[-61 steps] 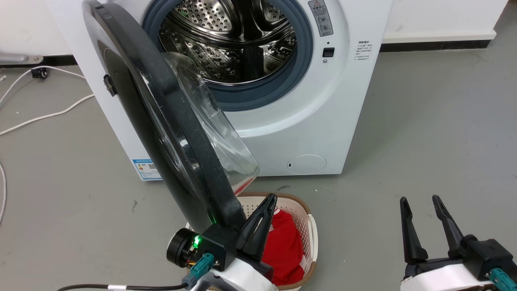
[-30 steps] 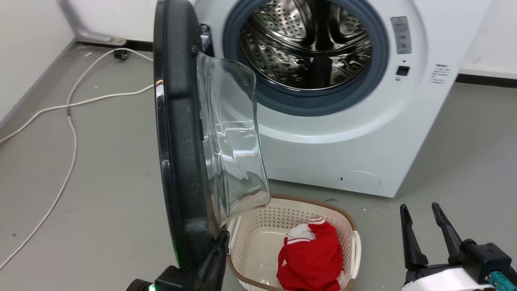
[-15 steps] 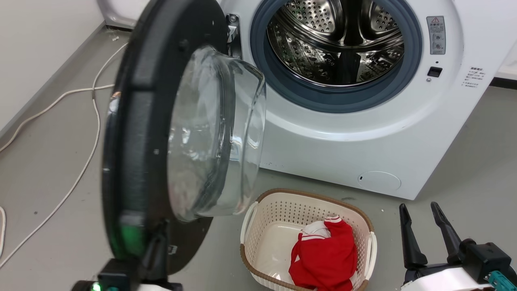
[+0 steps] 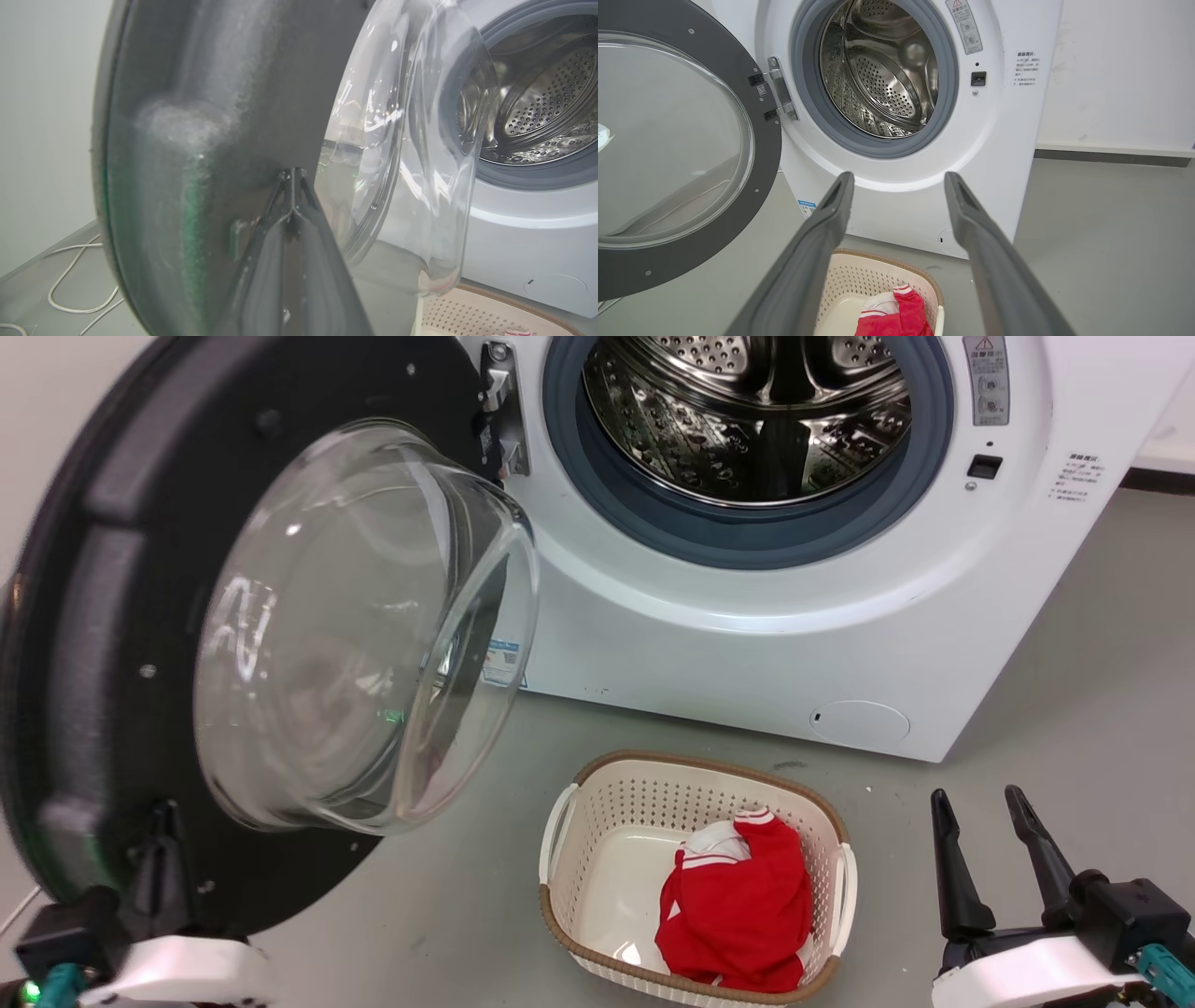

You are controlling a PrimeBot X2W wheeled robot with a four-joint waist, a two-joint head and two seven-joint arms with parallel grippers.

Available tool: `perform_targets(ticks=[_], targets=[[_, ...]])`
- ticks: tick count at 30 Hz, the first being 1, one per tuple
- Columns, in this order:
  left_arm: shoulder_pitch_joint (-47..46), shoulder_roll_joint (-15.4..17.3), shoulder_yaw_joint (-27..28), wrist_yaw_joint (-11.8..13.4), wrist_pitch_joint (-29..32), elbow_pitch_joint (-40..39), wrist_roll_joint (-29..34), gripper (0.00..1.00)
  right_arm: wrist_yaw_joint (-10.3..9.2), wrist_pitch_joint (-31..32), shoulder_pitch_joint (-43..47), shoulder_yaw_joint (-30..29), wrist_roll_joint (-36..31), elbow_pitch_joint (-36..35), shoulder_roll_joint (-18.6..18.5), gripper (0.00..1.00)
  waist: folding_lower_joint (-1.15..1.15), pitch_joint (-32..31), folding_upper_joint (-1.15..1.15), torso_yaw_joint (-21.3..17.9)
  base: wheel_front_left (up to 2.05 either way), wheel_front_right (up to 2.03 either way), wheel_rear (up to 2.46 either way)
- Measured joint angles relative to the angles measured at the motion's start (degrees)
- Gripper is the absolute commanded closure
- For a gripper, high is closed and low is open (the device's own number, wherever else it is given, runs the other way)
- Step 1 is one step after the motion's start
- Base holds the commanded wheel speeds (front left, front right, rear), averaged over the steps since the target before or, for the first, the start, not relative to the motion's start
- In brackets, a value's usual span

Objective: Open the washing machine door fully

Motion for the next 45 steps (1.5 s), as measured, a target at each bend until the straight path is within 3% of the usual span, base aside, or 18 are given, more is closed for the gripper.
perform_targets(ticks=[17,25,35,45], targets=[[-10.76,5.65,10.12,-4.34,-2.86,14.71,-3.26,1.0,-0.01,0.92,-2.09,-0.42,-0.99,-0.87,0.01,0.0,0.0,3.35,0.0,-1.62,0.0,0.0,0.0],[-13.63,5.99,12.63,-6.31,-2.87,18.13,-1.79,1.0,-0.01,0.93,-2.35,-0.56,-1.24,-1.0,0.01,0.0,0.0,3.61,0.0,-1.87,0.0,0.0,0.0],[-10.3,1.52,14.29,-7.38,-2.88,13.82,1.87,1.0,0.0,0.82,-2.13,-0.59,-0.94,-0.31,0.01,0.0,0.0,1.52,0.0,-2.03,0.0,0.0,0.0],[0.05,-6.86,11.47,-7.76,-3.04,2.33,7.49,1.0,0.0,0.58,-0.79,-0.07,-0.43,0.31,0.01,0.0,0.0,-1.88,0.0,-3.7,0.0,0.0,0.0]])
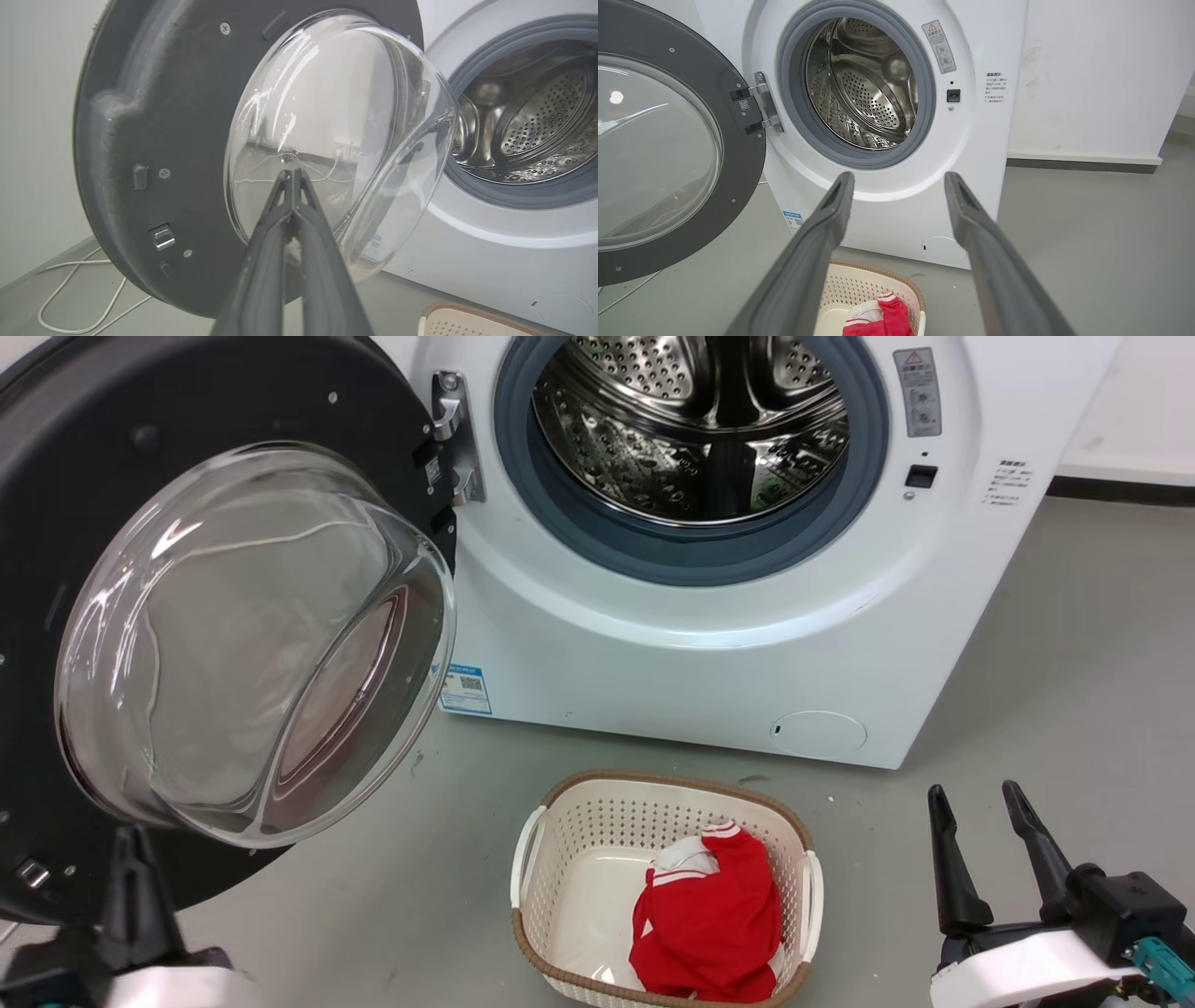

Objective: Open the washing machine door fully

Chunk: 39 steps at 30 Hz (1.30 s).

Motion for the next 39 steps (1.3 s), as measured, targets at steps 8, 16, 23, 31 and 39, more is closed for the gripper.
perform_targets(ticks=[8,16,23,31,39], targets=[[1.14,-3.63,-5.57,-2.36,0.0,-2.52,2.52,0.0,0.0,0.6,0.82,-0.07,0.43,-0.46,0.0,0.0,0.0,-1.45,0.0,-1.55,0.0,0.0,0.0],[-4.16,-5.45,-12.55,-4.33,0.0,-2.03,5.88,0.0,-0.01,0.58,0.8,0.03,-0.13,-2.6,0.01,0.0,0.0,-1.97,0.0,-4.78,0.0,0.0,0.0],[-6.65,-5.86,-14.34,-4.23,0.0,0.86,8.38,0.0,-0.01,1.33,0.87,-0.33,-1.97,-4.57,0.01,0.0,0.0,-2.17,0.0,-8.13,0.0,0.0,0.0],[-5.21,-6.04,-14.04,-3.05,0.0,1.31,8.87,0.0,0.0,1.34,1.36,-0.1,-1.93,-3.91,0.01,0.0,0.0,-2.15,0.0,-8.95,0.0,0.0,0.0],[-4.7,-6.19,-13.86,-2.98,0.0,1.54,8.86,0.0,0.0,1.32,1.35,0.08,-1.94,-3.67,0.01,0.0,0.0,-2.34,0.0,-8.62,0.0,0.0,0.0]])
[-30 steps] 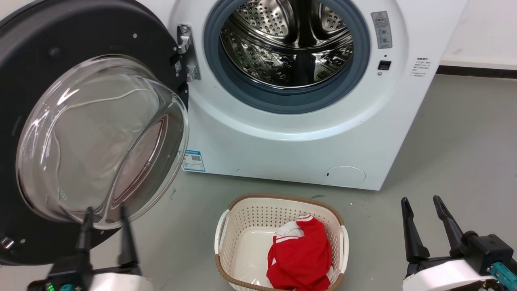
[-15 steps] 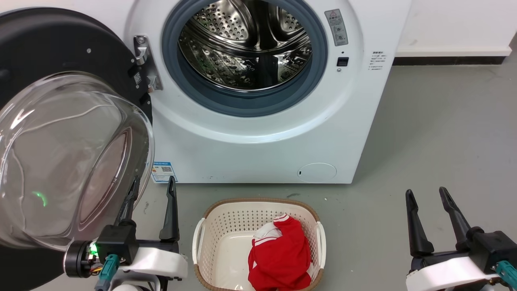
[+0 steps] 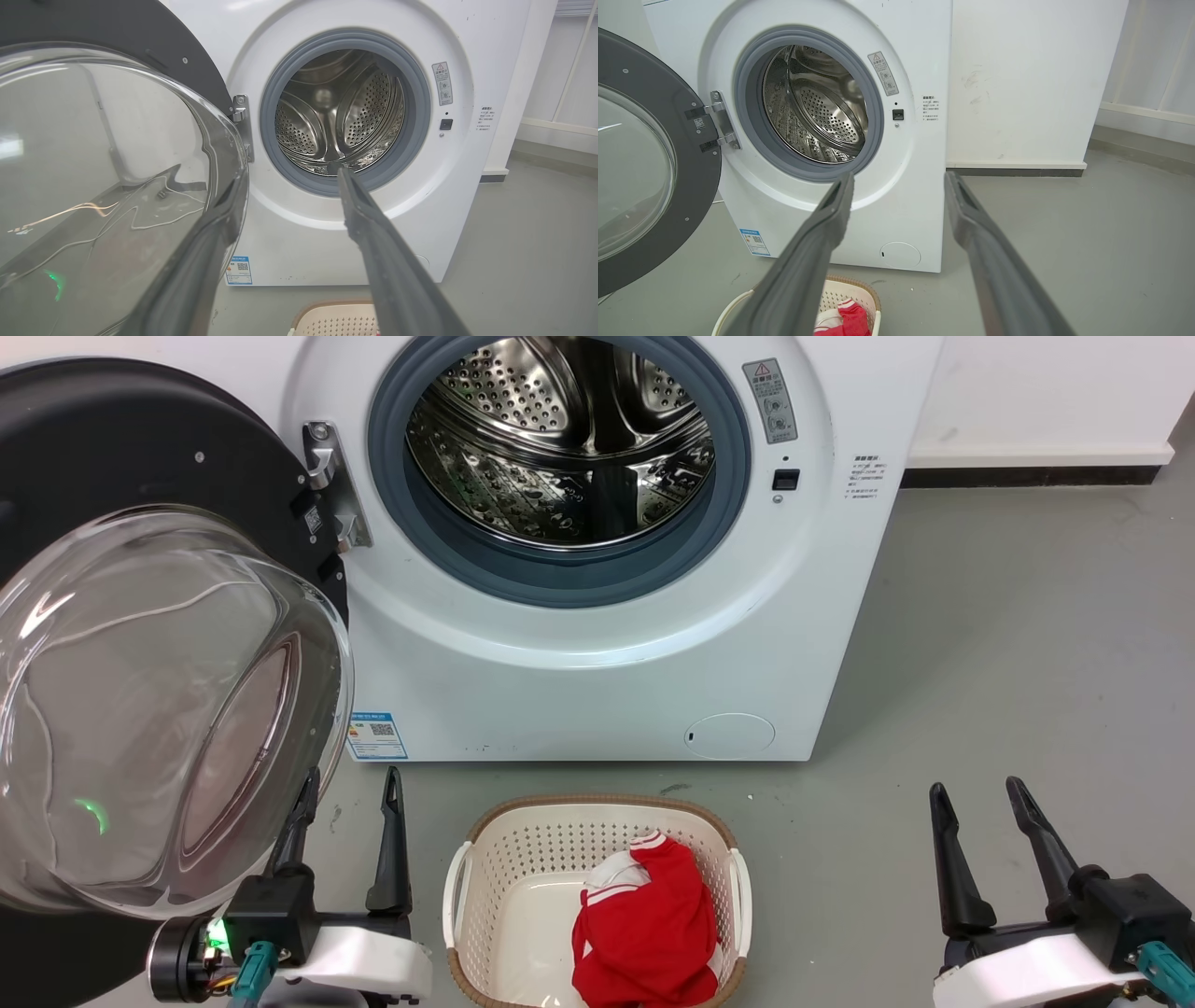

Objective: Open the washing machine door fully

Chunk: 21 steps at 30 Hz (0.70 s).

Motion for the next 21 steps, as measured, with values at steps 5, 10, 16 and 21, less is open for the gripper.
perform_targets(ticks=[5,10,16,21], targets=[[0.02,-0.07,0.07,-0.03,0.0,0.21,-0.01,0.0,0.0,0.0,0.0,0.04,0.01,0.08,0.0,0.0,0.0,0.01,0.0,0.2,0.0,0.0,0.0],[0.02,-0.1,0.11,-0.19,0.0,0.36,-0.01,0.0,-0.01,-0.01,-0.01,0.16,0.26,0.18,0.0,0.0,0.0,0.09,0.0,0.19,0.0,0.0,0.0],[0.07,-0.12,0.18,-0.33,0.0,0.37,-0.01,0.0,0.0,-0.07,-0.01,0.23,0.44,0.33,0.0,0.0,0.0,0.17,0.0,0.11,0.0,0.0,0.0],[0.65,-0.25,0.15,-0.35,0.03,1.72,-0.03,1.0,0.0,0.0,0.28,0.29,0.59,1.54,0.0,1.0,0.0,0.23,0.0,0.06,0.0,0.0,0.0]])
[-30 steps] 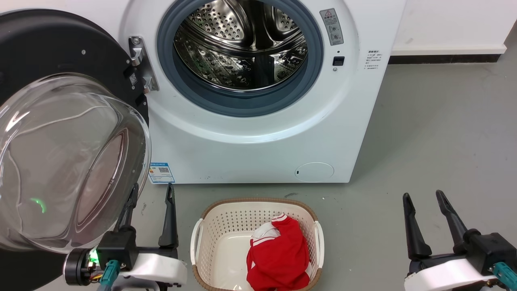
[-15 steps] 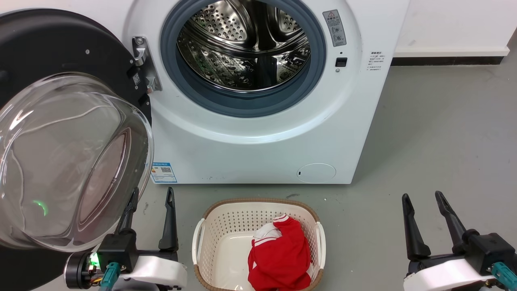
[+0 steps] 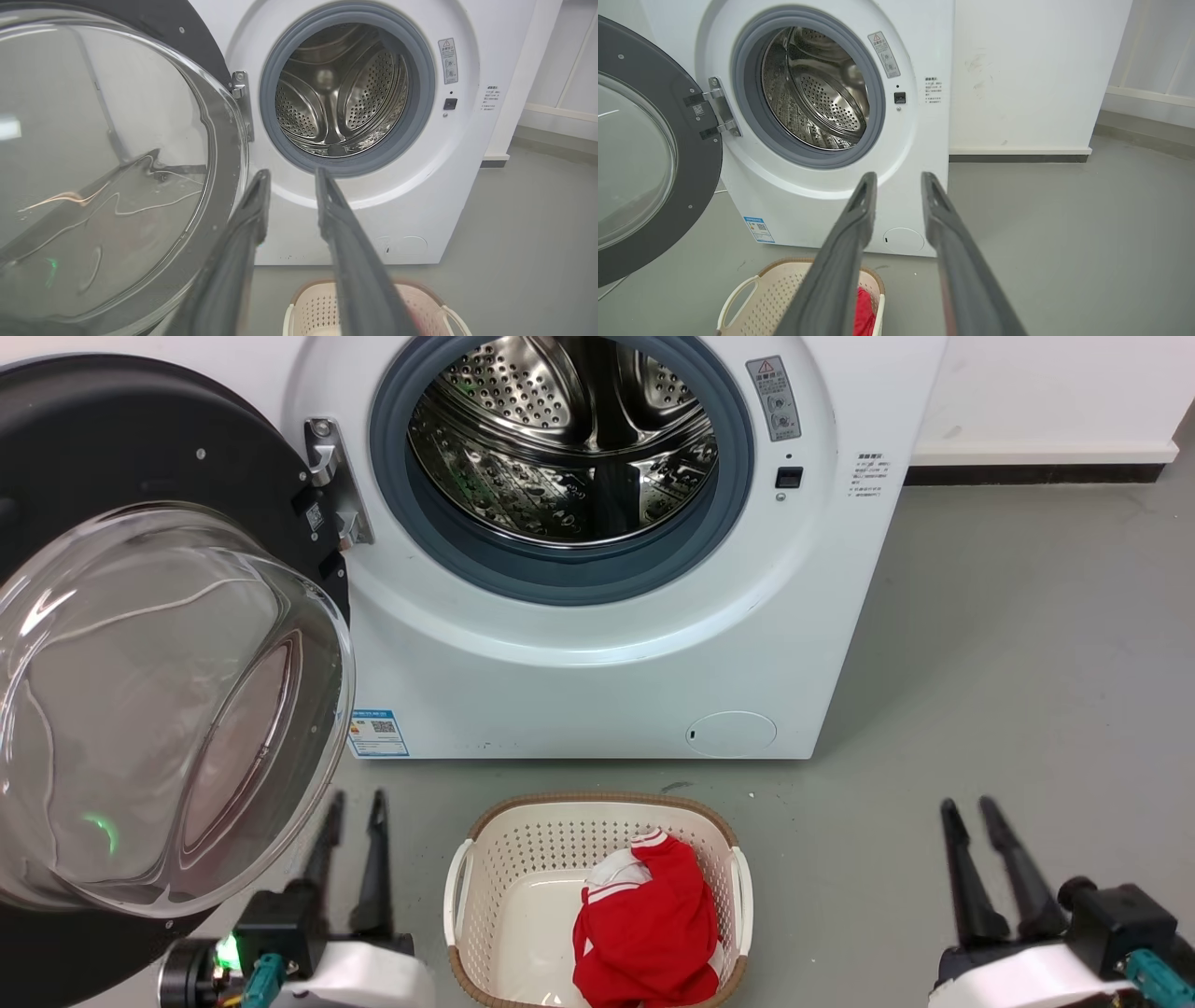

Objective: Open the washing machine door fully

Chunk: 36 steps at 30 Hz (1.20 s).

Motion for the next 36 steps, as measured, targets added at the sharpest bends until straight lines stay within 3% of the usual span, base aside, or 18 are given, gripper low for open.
perform_targets(ticks=[36], targets=[[-1.31,-0.32,3.24,-3.03,8.79,4.08,-35.54,1.0,-0.01,5.33,-2.95,-0.25,36.24,5.55,-1.18,1.0,0.0,0.22,0.0,0.2,0.0,0.0,0.0]])
